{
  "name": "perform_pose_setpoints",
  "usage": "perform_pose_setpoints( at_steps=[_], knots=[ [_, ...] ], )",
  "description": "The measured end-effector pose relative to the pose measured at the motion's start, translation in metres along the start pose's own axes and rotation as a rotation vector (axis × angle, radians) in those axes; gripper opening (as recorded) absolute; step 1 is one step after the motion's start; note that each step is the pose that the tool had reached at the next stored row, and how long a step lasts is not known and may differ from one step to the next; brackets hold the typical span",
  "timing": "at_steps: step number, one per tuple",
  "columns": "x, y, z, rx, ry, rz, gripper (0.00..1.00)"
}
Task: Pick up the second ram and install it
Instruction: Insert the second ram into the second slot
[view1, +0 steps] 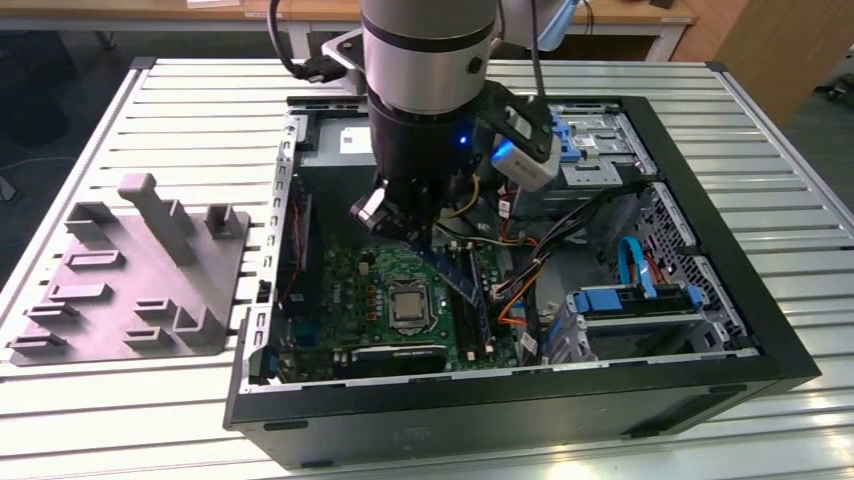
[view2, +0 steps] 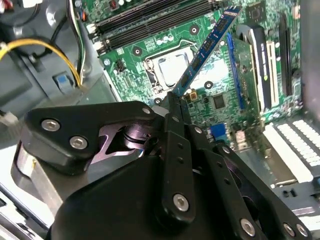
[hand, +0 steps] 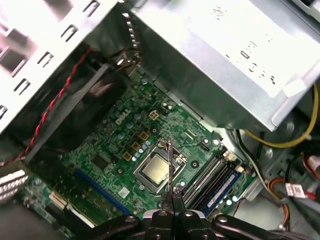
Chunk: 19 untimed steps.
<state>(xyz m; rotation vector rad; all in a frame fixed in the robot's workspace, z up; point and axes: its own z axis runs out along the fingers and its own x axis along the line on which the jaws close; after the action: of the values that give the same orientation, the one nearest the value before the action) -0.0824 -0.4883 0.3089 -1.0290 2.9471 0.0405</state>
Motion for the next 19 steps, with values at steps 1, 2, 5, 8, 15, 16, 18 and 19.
perform_pose_setpoints(
  at_steps=[1, 2, 5, 8, 15, 16, 18, 19],
  knots=[
    [0.0000, 0.0000, 0.0003, 0.0005, -0.0004, 0.018, 0.11],
    [0.0000, 0.0000, 0.0006, 0.0010, -0.0007, 0.036, 0.11],
    [0.0000, 0.0000, 0.0014, 0.0025, -0.0016, 0.092, 0.11],
    [0.0001, 0.0000, 0.0021, 0.0040, -0.0026, 0.145, 0.11],
    [0.0001, -0.0001, 0.0040, 0.0075, -0.0049, 0.273, 0.11],
    [0.0001, -0.0001, 0.0043, 0.0079, -0.0052, 0.291, 0.11],
    [0.0001, -0.0001, 0.0048, 0.0089, -0.0058, 0.328, 0.11],
    [0.0001, -0.0001, 0.0051, 0.0094, -0.0062, 0.346, 0.11]
  ],
)
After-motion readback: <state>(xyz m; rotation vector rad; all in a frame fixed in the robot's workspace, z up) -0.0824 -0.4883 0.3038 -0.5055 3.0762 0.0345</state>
